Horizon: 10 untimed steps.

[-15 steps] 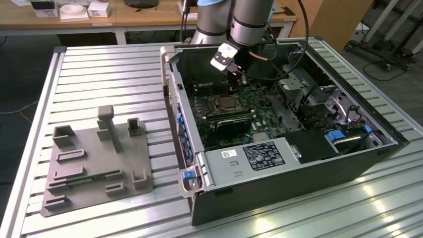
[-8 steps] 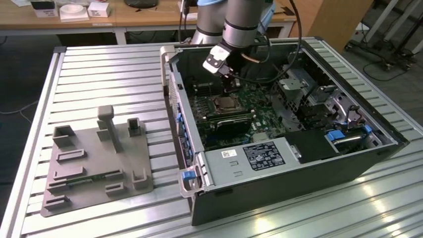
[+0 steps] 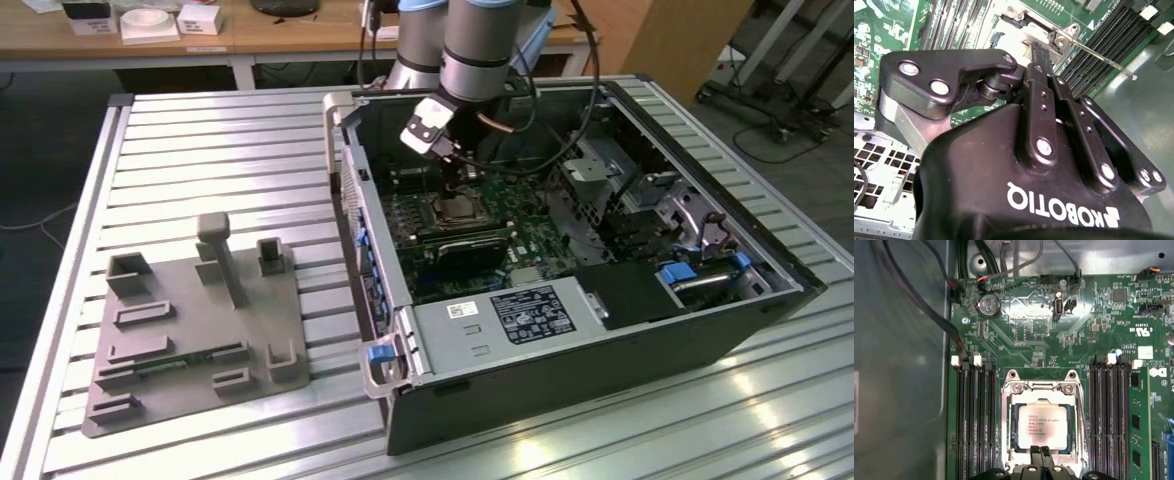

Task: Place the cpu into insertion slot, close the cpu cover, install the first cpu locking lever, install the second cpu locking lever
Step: 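Close the cpu cover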

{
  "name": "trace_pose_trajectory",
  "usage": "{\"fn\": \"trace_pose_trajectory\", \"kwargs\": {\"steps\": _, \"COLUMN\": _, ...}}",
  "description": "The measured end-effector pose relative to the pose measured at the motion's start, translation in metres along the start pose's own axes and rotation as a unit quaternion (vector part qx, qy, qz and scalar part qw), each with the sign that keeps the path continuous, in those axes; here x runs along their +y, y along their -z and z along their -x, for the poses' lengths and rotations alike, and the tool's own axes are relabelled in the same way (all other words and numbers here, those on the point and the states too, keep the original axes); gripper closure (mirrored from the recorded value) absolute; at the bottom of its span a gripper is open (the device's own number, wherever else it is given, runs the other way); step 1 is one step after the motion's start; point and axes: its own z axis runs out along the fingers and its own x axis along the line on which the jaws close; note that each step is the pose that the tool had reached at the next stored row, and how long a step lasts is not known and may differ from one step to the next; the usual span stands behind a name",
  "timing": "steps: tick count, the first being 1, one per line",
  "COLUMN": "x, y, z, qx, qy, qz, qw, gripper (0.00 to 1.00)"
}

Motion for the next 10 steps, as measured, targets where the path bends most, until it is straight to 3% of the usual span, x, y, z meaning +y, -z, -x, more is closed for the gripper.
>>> {"fn": "trace_pose_trajectory", "kwargs": {"steps": 10, "x": -0.006, "y": -0.0071, "z": 0.0001, "qx": -0.0002, "qy": 0.0, "qz": 0.0025, "qw": 1.0, "gripper": 0.9}}
